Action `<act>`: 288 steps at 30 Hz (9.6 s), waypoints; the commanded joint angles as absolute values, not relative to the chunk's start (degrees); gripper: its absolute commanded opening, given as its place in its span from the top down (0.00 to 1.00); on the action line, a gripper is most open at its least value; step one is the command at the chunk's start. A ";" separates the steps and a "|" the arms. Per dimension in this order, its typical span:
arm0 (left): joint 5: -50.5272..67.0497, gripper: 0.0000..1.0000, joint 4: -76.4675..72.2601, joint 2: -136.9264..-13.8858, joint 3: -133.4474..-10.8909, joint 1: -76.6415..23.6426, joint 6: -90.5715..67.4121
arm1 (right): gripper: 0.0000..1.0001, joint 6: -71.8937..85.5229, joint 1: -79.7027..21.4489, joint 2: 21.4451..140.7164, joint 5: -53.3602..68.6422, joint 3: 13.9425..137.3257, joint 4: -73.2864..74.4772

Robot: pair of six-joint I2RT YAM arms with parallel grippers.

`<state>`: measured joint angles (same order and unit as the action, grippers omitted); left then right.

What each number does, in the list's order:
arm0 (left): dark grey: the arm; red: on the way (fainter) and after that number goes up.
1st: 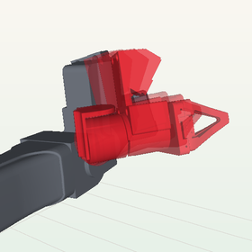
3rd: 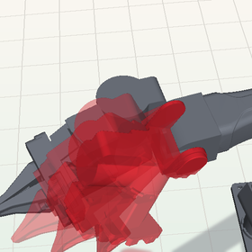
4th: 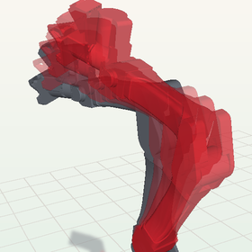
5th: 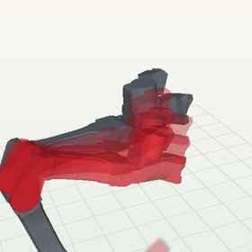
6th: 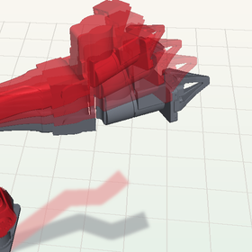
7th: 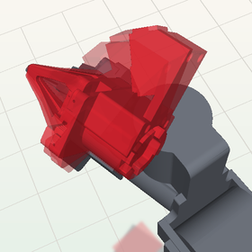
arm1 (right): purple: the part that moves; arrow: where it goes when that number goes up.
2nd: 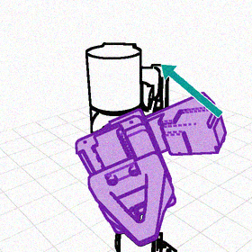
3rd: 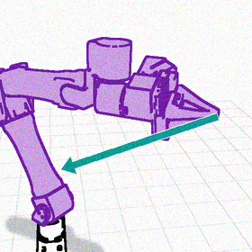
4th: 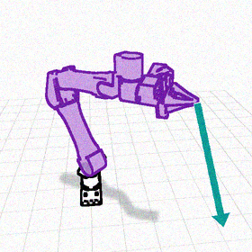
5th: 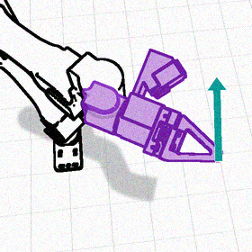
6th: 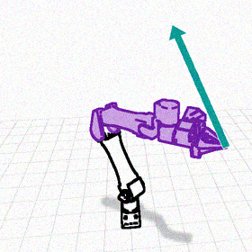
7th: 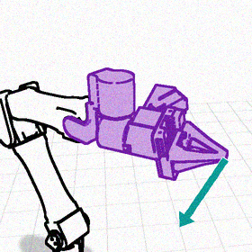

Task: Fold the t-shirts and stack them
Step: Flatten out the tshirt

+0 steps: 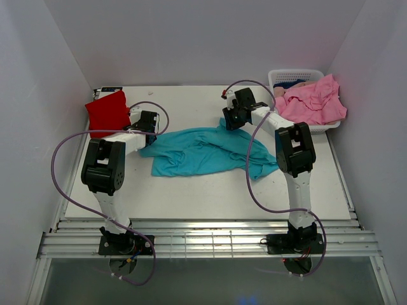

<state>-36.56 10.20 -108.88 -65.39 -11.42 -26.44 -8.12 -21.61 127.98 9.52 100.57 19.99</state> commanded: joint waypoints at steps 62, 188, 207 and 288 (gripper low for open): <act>-19.78 0.36 -8.00 -111.88 -66.80 -6.68 -30.85 | 0.92 -3.60 -21.09 106.79 -31.20 82.36 23.55; 9.06 0.99 24.52 -68.38 -103.28 -6.33 -23.82 | 0.92 10.46 -3.16 69.08 10.11 119.18 20.04; -5.36 1.00 14.33 -97.25 -82.35 -5.80 -25.75 | 0.92 11.52 -3.25 107.17 15.82 108.16 7.74; 21.79 1.00 1.77 -127.62 -106.61 -24.35 -24.87 | 0.92 26.90 -47.64 92.20 -29.88 68.45 30.41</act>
